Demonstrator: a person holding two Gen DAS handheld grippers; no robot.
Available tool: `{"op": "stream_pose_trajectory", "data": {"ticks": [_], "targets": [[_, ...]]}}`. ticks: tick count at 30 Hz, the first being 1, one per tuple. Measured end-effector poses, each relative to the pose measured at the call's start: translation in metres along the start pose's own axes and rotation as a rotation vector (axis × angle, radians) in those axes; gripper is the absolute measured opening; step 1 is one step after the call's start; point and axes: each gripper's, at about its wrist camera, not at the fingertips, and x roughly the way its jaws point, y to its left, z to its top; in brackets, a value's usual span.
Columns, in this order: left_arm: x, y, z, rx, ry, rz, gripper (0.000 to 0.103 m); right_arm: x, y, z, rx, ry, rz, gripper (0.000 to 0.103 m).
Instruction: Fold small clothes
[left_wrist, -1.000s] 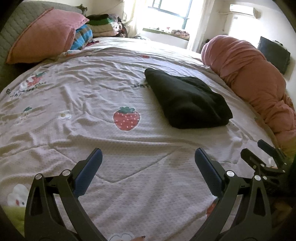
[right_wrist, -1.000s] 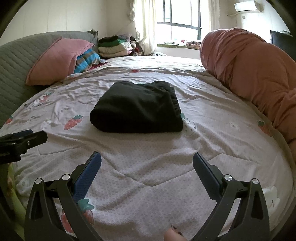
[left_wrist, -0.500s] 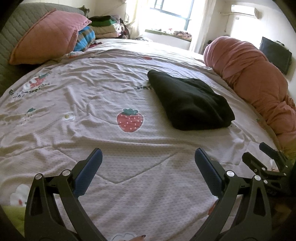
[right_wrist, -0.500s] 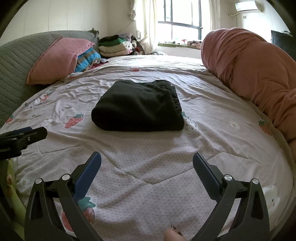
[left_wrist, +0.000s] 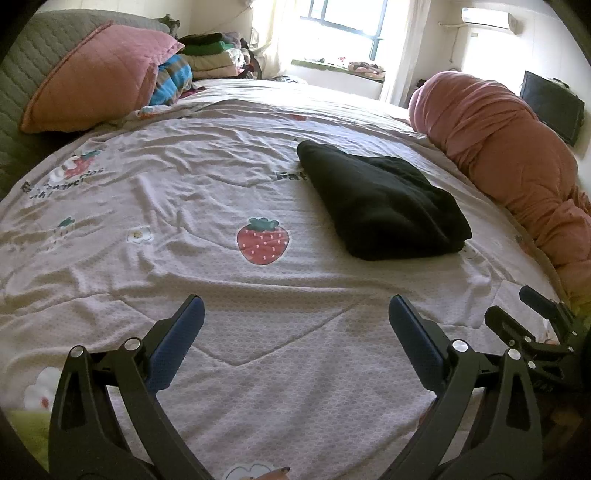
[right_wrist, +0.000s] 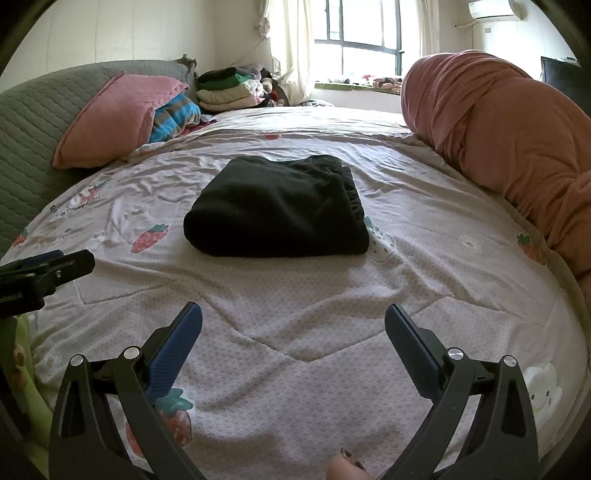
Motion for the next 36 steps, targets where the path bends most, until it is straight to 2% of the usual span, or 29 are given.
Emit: {"op": "stream_pose_trajectory", "data": {"ticks": [36], "targets": [[-0.0043, 0.0023, 0.0009, 0.003, -0.004, 0.013, 0.094, -0.0001, 0.0007, 0.0001, -0.002, 0.001, -0.002, 0.098]]}}
